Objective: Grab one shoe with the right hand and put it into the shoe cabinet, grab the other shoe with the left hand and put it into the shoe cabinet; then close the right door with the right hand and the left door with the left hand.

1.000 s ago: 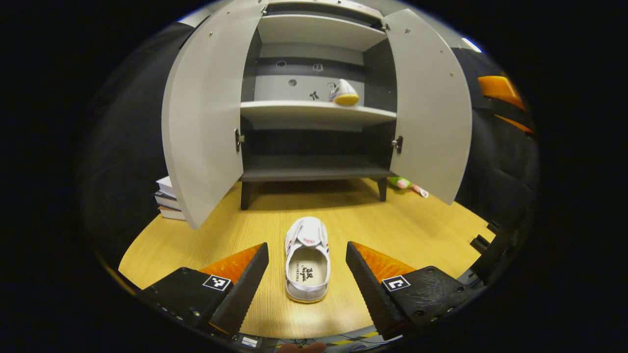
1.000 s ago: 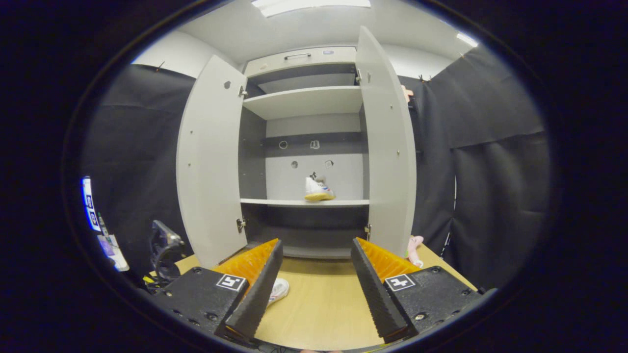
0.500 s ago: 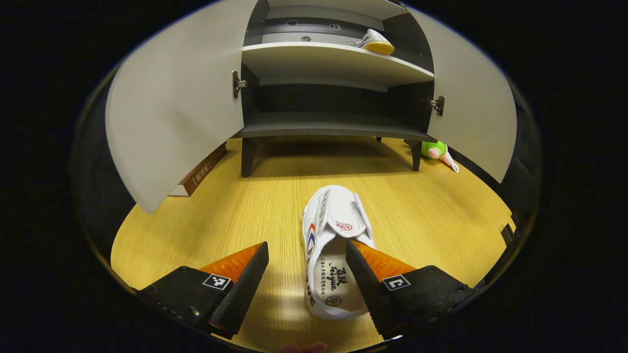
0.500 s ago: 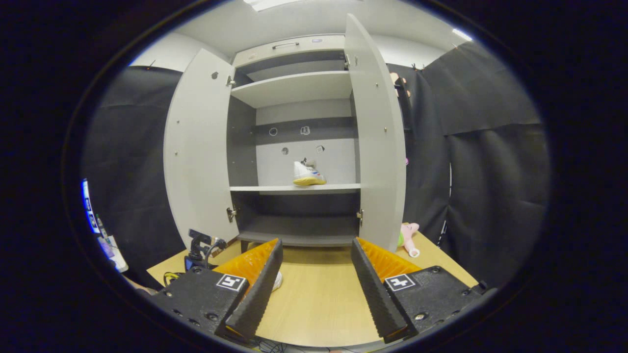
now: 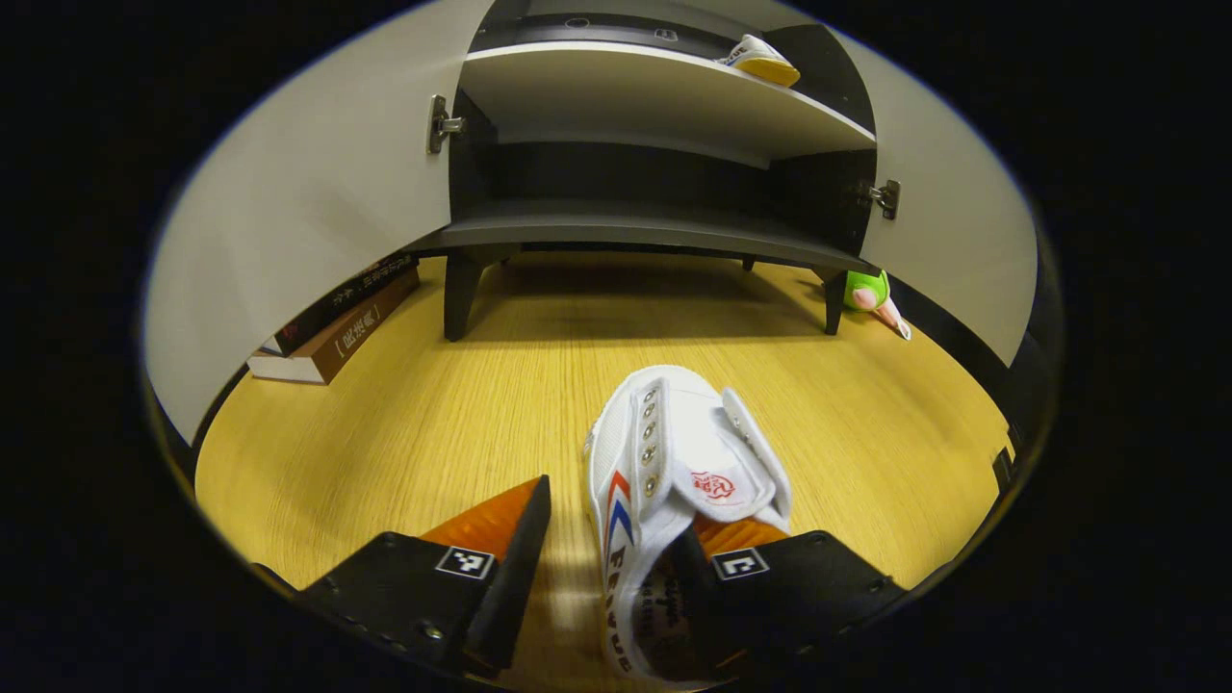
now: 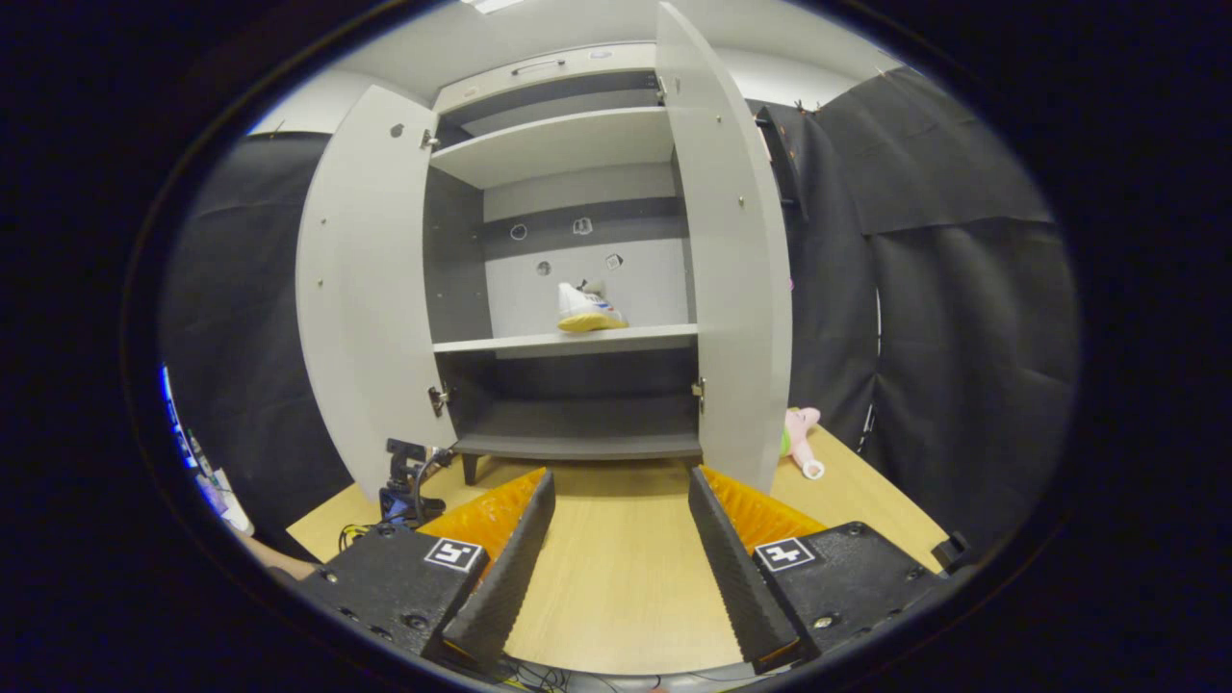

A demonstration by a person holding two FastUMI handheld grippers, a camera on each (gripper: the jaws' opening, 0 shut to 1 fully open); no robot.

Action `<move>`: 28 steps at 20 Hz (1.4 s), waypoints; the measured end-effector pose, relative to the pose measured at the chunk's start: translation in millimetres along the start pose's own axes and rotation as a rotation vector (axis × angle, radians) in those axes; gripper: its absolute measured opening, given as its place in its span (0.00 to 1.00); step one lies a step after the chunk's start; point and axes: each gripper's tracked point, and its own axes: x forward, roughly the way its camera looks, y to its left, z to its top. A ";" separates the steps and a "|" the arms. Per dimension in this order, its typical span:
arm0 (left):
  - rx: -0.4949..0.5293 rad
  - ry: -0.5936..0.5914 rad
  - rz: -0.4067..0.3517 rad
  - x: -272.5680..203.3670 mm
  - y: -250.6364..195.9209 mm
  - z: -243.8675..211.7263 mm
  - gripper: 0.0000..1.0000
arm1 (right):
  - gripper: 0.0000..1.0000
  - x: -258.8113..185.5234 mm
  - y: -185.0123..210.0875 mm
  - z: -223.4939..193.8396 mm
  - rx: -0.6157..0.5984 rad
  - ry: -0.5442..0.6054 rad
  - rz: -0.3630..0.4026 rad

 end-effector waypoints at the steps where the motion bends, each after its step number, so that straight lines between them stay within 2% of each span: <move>1: 0.008 -0.009 0.008 1.9 -2.3 0.4 0.48 | 0.89 0.9 -0.1 -0.6 -0.003 0.003 -0.001; 2: 0.010 -0.012 0.019 2.6 -3.6 0.1 0.29 | 0.87 1.6 0.3 -1.9 -0.008 0.007 -0.001; 3: 0.016 -0.018 0.026 3.3 -4.0 1.2 0.20 | 0.87 2.0 1.1 -2.4 -0.012 0.010 0.000; 5: 0.026 -0.017 0.062 5.7 3.6 0.9 0.20 | 0.87 1.0 3.1 -3.4 -0.023 0.018 0.000; 6: 0.028 -0.027 0.058 4.2 4.4 1.6 0.06 | 0.87 2.1 3.6 -4.8 -0.027 0.023 0.002; 8: 0.015 -0.021 0.046 4.5 3.7 2.3 0.01 | 0.87 0.8 5.4 -6.6 -0.038 0.031 0.008; 11: -0.030 -0.050 0.076 -14.6 6.4 15.0 0.00 | 0.89 -0.3 9.1 -6.1 -0.051 0.028 0.020; 14: -0.083 -0.137 0.057 -50.4 -1.3 58.8 0.00 | 0.87 -2.7 12.0 -4.1 -0.054 0.023 0.039; 17: -0.114 -0.232 0.064 -92.2 -11.6 124.9 0.00 | 0.87 -4.8 16.1 -0.7 -0.054 0.012 0.060; 22: -0.163 -0.403 0.082 -133.1 -23.5 244.9 0.00 | 0.89 -10.7 24.3 3.9 -0.059 -0.009 0.097; 25: -0.174 -0.456 0.112 -142.3 -24.2 310.5 0.00 | 0.89 -12.9 24.5 5.3 -0.054 -0.009 0.106; 27: -0.173 -0.465 0.140 -132.3 -19.4 348.3 0.00 | 0.87 -13.2 23.6 11.1 -0.049 -0.025 0.109; 28: -0.177 -0.456 0.152 -123.0 -14.3 365.1 0.10 | 0.89 -13.8 23.0 11.7 -0.052 -0.029 0.105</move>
